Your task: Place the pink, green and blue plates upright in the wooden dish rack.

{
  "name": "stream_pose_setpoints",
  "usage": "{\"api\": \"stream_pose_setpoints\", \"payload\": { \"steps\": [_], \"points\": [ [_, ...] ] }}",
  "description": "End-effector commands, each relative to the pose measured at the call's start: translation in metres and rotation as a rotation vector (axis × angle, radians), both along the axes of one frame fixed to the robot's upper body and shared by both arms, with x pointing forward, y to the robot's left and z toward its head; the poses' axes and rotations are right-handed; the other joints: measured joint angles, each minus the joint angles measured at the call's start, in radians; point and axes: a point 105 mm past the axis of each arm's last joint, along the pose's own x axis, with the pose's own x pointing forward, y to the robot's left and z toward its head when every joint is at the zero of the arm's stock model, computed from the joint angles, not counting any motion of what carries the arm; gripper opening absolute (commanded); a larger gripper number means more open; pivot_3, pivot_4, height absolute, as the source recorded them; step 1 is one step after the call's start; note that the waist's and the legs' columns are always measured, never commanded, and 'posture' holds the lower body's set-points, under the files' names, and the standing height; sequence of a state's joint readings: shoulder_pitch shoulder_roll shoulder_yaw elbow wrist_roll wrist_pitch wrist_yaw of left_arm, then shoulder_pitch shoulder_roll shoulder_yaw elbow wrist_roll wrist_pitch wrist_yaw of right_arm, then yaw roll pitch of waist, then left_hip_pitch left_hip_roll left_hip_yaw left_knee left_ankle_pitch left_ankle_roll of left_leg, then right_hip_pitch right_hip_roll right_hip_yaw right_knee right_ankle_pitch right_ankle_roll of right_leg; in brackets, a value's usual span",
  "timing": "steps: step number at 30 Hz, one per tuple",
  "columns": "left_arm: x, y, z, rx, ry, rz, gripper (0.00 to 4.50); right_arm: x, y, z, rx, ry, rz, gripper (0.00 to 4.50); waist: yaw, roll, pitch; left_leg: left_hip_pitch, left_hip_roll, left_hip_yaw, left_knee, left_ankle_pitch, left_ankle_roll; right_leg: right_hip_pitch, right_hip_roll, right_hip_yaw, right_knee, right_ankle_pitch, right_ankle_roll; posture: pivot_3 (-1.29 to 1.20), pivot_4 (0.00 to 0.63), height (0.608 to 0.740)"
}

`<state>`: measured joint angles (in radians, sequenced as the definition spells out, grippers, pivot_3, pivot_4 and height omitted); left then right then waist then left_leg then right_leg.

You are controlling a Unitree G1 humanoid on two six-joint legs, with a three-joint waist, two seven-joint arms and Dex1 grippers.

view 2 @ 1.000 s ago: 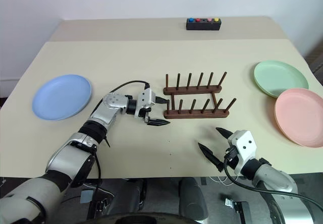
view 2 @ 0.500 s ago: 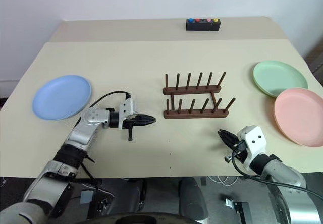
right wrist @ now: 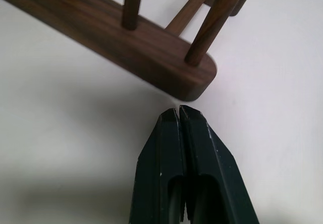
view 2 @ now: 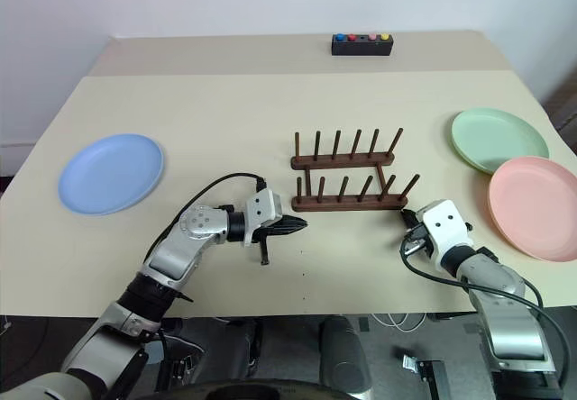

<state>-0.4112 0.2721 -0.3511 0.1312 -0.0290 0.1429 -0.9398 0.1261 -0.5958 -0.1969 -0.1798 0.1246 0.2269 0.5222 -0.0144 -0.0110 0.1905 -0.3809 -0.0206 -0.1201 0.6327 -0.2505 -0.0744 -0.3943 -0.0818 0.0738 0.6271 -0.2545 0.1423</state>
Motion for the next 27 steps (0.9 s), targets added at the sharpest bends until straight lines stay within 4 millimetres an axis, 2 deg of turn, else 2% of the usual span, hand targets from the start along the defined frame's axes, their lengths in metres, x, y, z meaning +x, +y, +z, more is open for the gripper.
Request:
{"api": "stream_pose_setpoints", "payload": {
  "steps": [1, 8, 16, 22, 27],
  "points": [
    [0.008, -0.003, 0.004, 0.007, -0.041, 0.030, 0.02, 0.007, 0.001, -0.001, -0.018, -0.011, -0.007, 0.03, -0.001, 0.000, 0.000, 0.001, 0.000, 0.000, 0.000, 0.000, 0.000, 0.001, 0.000, 0.000, 0.000, 0.000, 0.000, 0.00, 0.150, 0.740],
    [0.023, -0.001, 0.005, 0.018, -0.084, 0.100, 0.02, 0.019, 0.014, 0.000, -0.026, -0.036, 0.035, 0.03, -0.003, 0.000, 0.000, 0.004, 0.000, 0.000, -0.001, 0.000, 0.000, 0.003, 0.000, 0.000, 0.000, 0.000, 0.000, 0.00, 0.150, 0.740],
    [0.041, 0.009, 0.008, 0.016, -0.129, 0.186, 0.02, 0.032, 0.017, 0.003, -0.033, -0.060, 0.042, 0.03, -0.006, 0.000, 0.000, 0.005, 0.000, 0.000, -0.001, 0.000, 0.000, 0.004, 0.000, 0.000, 0.000, 0.000, 0.000, 0.00, 0.150, 0.740],
    [0.043, 0.010, 0.008, 0.019, -0.138, 0.184, 0.02, 0.040, 0.018, 0.006, -0.037, -0.086, 0.038, 0.03, -0.006, 0.000, 0.000, 0.006, 0.000, 0.001, -0.001, 0.000, 0.000, 0.004, 0.000, 0.000, 0.000, 0.000, 0.000, 0.00, 0.150, 0.740],
    [0.045, 0.011, 0.008, 0.015, -0.146, 0.197, 0.02, 0.038, 0.018, 0.006, -0.040, -0.091, 0.038, 0.03, -0.005, 0.000, 0.000, 0.005, 0.000, 0.001, -0.001, 0.000, 0.000, 0.004, 0.000, 0.000, 0.000, 0.000, 0.000, 0.00, 0.150, 0.740]
  ]
}}
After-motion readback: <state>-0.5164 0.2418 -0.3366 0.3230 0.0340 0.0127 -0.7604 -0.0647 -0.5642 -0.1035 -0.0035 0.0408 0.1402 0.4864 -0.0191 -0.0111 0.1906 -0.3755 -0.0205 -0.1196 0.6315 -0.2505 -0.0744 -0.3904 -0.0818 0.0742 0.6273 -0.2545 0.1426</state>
